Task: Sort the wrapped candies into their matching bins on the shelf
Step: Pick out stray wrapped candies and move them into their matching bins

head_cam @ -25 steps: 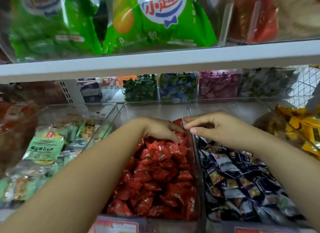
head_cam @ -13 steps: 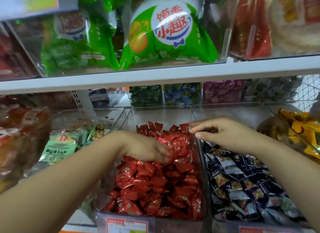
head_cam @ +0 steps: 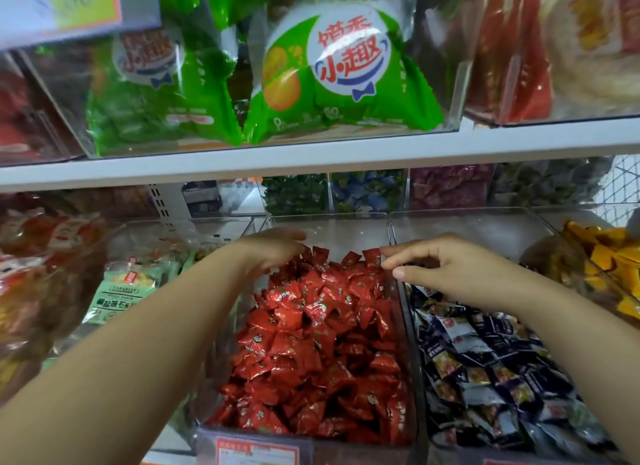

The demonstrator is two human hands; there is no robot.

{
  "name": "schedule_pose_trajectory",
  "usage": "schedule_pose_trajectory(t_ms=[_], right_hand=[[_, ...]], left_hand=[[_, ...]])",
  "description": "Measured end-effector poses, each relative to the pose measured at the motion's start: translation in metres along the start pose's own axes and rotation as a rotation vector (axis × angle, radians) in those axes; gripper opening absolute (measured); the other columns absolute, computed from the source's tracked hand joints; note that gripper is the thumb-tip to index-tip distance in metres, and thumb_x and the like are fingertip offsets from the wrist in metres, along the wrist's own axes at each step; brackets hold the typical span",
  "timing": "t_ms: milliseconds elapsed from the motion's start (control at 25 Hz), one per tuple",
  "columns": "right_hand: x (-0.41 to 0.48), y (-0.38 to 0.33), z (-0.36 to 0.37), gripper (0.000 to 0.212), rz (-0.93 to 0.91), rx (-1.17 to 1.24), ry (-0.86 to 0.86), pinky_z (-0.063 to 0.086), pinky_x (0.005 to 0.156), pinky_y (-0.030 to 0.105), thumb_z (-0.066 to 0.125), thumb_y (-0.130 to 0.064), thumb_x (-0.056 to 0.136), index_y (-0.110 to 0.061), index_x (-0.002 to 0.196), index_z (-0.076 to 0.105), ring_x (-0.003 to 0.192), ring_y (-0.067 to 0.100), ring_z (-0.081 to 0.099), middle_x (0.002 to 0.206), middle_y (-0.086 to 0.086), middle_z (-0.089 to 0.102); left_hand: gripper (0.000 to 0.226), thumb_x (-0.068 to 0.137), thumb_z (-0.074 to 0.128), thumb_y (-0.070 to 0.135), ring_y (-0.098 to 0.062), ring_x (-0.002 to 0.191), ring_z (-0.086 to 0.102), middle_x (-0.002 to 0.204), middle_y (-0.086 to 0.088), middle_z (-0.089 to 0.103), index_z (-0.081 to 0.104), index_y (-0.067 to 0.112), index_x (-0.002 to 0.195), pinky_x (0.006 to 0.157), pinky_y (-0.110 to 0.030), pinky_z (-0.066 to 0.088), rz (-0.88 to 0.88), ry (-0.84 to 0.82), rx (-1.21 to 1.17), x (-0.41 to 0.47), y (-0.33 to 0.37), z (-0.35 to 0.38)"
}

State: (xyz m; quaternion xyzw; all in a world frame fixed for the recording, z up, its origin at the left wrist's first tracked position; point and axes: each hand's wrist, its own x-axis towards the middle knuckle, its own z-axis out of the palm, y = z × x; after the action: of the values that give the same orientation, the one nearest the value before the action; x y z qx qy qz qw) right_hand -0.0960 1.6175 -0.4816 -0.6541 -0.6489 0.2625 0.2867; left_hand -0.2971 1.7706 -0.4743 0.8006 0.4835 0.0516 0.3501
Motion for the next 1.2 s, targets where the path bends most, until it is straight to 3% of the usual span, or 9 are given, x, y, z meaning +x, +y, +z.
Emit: schedule_pose_trajectory(t_ms=[160,280,400,560,680,880,1040,1200], right_hand=[[-0.001,0.002,0.000,0.017,-0.003,0.006,0.000,0.030,0.101,0.018,0.058,-0.035,0.088,-0.043,0.101,0.066,0.105,-0.025,0.041,0.113,-0.040,0.048],[0.000,0.002,-0.001,0.017,-0.014,-0.001,0.000,0.031,0.096,0.015,0.058,-0.036,0.088,-0.043,0.100,0.066,0.102,-0.027,0.041,0.109,-0.043,0.048],[0.002,0.001,-0.001,0.015,-0.021,-0.008,0.005,0.030,0.089,0.008,0.059,-0.035,0.088,-0.044,0.098,0.066,0.097,-0.031,0.040,0.108,-0.043,0.047],[0.002,-0.001,-0.002,0.016,-0.014,-0.019,0.003,0.031,0.092,0.011,0.059,-0.035,0.088,-0.043,0.099,0.067,0.103,-0.025,0.042,0.115,-0.039,0.048],[0.001,-0.001,-0.002,0.016,-0.008,-0.019,-0.005,0.032,0.097,0.015,0.059,-0.035,0.088,-0.043,0.100,0.067,0.107,-0.022,0.043,0.119,-0.037,0.048],[0.000,-0.001,0.000,0.016,-0.005,-0.014,-0.012,0.031,0.102,0.019,0.060,-0.036,0.086,-0.045,0.099,0.066,0.110,-0.020,0.042,0.116,-0.040,0.046],[-0.001,-0.001,0.000,0.016,-0.008,-0.014,-0.015,0.031,0.104,0.020,0.061,-0.035,0.086,-0.045,0.098,0.065,0.106,-0.022,0.042,0.114,-0.041,0.045],[-0.002,-0.004,-0.001,0.017,-0.004,-0.014,-0.019,0.030,0.103,0.019,0.061,-0.034,0.086,-0.045,0.099,0.065,0.103,-0.023,0.042,0.112,-0.041,0.045]], left_hand=[[0.030,0.100,0.037,0.023,-0.029,0.102,0.062,0.116,-0.014,0.063,0.059,0.012,0.116,0.087,-0.040,0.052,-0.180,-0.071,-0.194,0.020,-0.007,0.005],[0.036,0.096,0.044,0.041,-0.025,0.096,0.064,0.105,-0.010,0.067,0.061,0.012,0.110,0.082,-0.036,0.052,-0.205,-0.177,-0.239,0.018,-0.003,0.007],[0.044,0.092,0.046,0.049,-0.028,0.111,0.060,0.117,-0.010,0.066,0.065,0.015,0.114,0.102,-0.045,0.043,-0.192,-0.317,-0.269,0.016,0.001,0.008],[0.057,0.099,0.017,0.050,-0.018,0.124,0.048,0.135,-0.004,0.053,0.047,0.017,0.135,0.101,-0.030,0.039,-0.135,-0.517,-0.220,0.000,0.010,0.015],[0.050,0.099,0.025,0.047,-0.013,0.132,0.039,0.147,0.006,0.039,0.039,0.023,0.141,0.106,-0.025,0.031,-0.074,-0.647,-0.114,-0.020,0.018,0.022],[0.047,0.099,0.034,0.041,-0.005,0.141,0.013,0.154,0.017,0.017,0.023,0.040,0.145,0.110,-0.024,0.007,0.157,-0.615,0.380,-0.045,0.013,0.019],[0.050,0.100,0.033,0.036,-0.003,0.142,0.003,0.156,0.016,0.007,0.017,0.038,0.147,0.104,-0.018,0.000,0.228,-0.601,0.453,-0.053,0.008,0.024],[0.047,0.100,0.037,0.035,0.001,0.137,0.016,0.151,0.021,0.019,0.024,0.042,0.144,0.107,-0.018,0.008,0.240,-0.553,0.325,-0.064,0.013,0.012]])
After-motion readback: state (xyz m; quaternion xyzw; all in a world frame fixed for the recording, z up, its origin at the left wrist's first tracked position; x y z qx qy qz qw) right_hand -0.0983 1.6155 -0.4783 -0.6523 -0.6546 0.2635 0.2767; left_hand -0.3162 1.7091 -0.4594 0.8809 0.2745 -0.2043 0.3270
